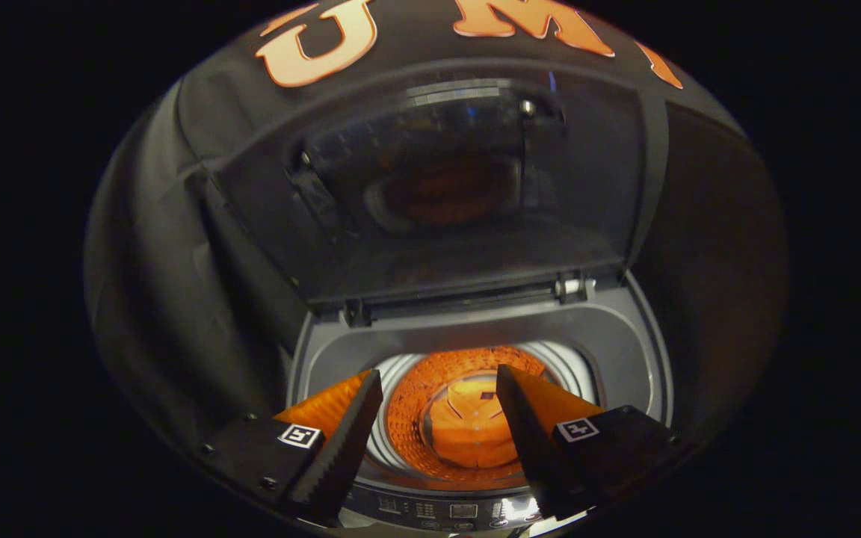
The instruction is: Put the clothes into the washing machine and then close the washing machine lid.
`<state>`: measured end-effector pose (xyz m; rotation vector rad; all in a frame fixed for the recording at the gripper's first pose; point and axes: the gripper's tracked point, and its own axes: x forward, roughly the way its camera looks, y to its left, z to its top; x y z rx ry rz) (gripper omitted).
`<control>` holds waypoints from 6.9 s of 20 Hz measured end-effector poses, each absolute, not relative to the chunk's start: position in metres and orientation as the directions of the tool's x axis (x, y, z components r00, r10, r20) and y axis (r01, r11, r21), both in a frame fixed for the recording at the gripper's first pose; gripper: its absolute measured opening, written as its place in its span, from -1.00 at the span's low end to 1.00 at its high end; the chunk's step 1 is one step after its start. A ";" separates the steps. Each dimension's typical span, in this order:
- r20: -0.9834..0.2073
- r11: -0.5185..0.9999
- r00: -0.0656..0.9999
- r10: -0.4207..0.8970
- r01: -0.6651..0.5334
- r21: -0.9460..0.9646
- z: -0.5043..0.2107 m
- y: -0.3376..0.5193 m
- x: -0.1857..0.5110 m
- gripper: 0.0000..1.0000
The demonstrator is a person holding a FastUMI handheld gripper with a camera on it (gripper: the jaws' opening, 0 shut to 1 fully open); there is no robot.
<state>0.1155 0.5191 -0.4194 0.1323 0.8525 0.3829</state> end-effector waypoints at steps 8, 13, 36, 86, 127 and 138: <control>-0.480 0.898 0.763 0.432 -0.319 0.302 -0.285 0.511 0.140 0.96; -0.357 0.908 0.839 0.412 -0.347 0.233 -0.217 0.502 0.172 0.96; -0.509 0.962 0.816 0.274 -0.239 0.134 -0.274 0.486 0.335 0.97; -0.454 0.965 0.852 0.259 -0.252 0.078 -0.302 0.449 0.185 0.96; -0.111 0.960 0.957 0.268 -0.255 0.119 -0.066 0.271 0.019 0.96; -0.036 0.982 0.981 0.191 -0.190 0.018 -0.017 0.099 -0.054 0.96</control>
